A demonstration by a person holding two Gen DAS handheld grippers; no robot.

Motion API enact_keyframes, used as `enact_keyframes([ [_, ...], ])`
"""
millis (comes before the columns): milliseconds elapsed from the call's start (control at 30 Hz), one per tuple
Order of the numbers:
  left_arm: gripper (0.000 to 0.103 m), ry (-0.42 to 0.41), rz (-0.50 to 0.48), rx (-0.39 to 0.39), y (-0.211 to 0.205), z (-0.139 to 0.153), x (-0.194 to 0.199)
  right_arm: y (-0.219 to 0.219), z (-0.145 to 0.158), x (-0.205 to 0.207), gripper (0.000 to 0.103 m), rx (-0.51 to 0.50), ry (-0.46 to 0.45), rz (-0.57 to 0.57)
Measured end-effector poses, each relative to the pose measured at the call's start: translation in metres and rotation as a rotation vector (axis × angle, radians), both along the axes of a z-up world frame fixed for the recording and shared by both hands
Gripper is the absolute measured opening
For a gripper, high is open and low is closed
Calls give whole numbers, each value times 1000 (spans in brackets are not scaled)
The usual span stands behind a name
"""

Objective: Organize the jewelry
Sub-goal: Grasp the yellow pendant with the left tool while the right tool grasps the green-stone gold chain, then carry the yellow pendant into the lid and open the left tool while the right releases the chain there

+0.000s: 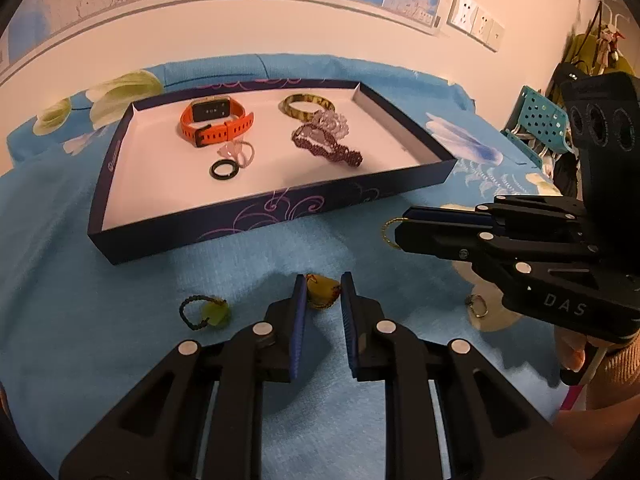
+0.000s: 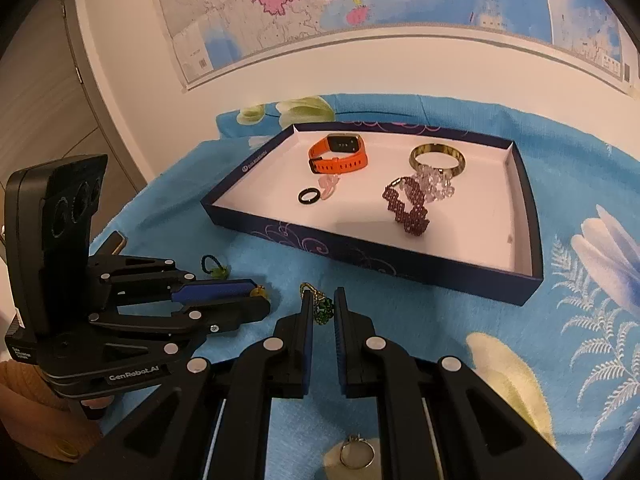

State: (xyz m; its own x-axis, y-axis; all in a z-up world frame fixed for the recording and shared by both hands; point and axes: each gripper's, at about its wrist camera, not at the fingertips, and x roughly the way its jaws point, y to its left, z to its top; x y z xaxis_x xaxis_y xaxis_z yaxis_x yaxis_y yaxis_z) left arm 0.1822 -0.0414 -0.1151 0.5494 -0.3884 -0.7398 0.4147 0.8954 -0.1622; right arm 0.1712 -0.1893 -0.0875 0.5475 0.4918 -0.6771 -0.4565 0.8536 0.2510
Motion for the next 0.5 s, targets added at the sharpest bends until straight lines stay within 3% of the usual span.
enact_keyframes([
  [500,17,-107,9,-38,10,40,3,-8,20,11,9,3,-60,-18],
])
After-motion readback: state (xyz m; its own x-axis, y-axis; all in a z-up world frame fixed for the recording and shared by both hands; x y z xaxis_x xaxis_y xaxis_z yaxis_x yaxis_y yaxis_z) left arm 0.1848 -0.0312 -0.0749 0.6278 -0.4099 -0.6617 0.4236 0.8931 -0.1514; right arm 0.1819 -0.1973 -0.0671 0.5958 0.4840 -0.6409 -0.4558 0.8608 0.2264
